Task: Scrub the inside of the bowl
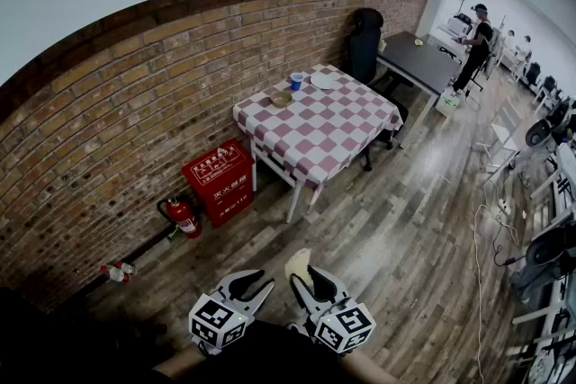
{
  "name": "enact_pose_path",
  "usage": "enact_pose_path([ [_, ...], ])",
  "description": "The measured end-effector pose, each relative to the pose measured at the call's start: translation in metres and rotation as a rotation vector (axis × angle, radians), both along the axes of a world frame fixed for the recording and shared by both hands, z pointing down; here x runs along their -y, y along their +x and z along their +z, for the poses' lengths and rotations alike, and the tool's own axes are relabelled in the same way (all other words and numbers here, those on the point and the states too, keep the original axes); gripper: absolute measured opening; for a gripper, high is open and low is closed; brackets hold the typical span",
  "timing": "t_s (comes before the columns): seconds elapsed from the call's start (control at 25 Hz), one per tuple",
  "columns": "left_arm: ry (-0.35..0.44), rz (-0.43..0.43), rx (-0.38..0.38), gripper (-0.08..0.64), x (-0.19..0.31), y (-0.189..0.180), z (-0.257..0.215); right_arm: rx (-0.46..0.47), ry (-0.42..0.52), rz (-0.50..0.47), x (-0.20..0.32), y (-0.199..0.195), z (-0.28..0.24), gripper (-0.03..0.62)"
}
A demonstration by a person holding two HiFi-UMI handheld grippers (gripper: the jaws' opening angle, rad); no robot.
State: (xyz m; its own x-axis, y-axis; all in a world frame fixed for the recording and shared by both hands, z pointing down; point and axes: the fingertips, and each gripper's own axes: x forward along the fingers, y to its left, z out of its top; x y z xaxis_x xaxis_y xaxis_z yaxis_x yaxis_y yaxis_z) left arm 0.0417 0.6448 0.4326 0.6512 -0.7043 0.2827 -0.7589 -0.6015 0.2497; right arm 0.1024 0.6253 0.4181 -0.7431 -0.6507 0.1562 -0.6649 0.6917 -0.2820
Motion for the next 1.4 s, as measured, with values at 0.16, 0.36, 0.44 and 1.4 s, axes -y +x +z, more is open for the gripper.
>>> enact_pose_path([
  [0.16,0.002,-0.001,0.001,0.120,-0.002,0.011,0.000,0.013,-0.006,0.017,-0.003,0.014,-0.001,0.154],
  [0.36,-0.003,-0.006,-0.003,0.120,-0.001,0.026,0.003,0.011,-0.009,0.009,-0.002,0.028,0.002,0.154],
  [0.44,-0.007,-0.009,-0.004,0.120,0.000,0.031,0.003,0.011,-0.014,0.009,0.000,0.034,0.002,0.153],
  [1.4,-0.110,-0.099,0.015,0.120,0.079,0.042,0.036,-0.019,-0.111,-0.079,0.073,0.050,0.038,0.155],
])
